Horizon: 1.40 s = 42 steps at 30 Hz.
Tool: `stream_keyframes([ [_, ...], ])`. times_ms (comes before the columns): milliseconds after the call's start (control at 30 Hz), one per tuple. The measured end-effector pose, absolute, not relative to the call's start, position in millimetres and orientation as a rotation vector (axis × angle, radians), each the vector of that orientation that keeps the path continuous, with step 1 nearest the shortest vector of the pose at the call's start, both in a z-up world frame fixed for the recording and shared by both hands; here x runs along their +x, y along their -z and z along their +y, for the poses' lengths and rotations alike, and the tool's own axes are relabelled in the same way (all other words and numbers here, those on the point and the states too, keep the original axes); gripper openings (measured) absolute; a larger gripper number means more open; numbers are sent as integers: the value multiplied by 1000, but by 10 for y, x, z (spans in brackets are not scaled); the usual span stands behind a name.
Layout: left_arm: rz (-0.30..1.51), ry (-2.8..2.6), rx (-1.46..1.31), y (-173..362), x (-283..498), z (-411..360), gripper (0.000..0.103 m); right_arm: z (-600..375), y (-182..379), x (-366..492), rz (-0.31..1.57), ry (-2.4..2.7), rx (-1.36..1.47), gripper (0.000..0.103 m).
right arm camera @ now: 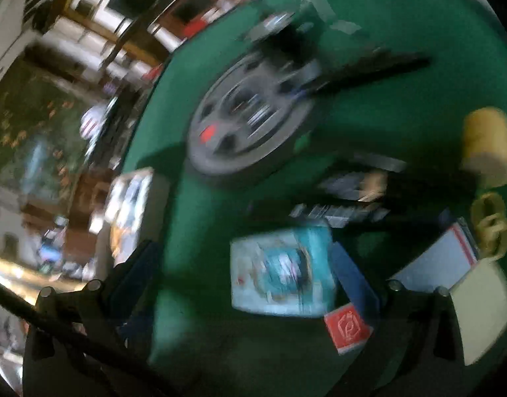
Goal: Organize objects
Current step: 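Move both grippers back to the loose items on the table, then grasp the blue cartoon tissue packet with the left gripper while the right gripper grasps the white-and-red glue box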
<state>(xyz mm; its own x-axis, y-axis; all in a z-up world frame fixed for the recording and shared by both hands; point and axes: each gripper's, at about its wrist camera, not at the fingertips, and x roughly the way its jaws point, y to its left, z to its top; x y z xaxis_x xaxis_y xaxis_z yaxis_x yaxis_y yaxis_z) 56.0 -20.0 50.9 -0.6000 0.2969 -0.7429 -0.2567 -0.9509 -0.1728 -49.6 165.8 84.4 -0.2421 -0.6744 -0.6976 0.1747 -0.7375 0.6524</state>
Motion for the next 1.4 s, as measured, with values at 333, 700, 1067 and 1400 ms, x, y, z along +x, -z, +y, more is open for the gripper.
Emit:
stream_keyframes([
  [333,432,-2555,-1091,-600,292,108,99,2213,-1064,-111,-742,2011,1327,103],
  [700,311,-2391,-1438,-103,-299,272,89,2688,-1049,36,-877,2096,1295,103],
  [1067,145,-2405,-1392,-282,-77,200,18,2275,-931,57,-762,2129,1344,103],
  [1400,421,-2489,-1126,-347,6,500,30,2230,-838,18,-794,2179,1386,103],
])
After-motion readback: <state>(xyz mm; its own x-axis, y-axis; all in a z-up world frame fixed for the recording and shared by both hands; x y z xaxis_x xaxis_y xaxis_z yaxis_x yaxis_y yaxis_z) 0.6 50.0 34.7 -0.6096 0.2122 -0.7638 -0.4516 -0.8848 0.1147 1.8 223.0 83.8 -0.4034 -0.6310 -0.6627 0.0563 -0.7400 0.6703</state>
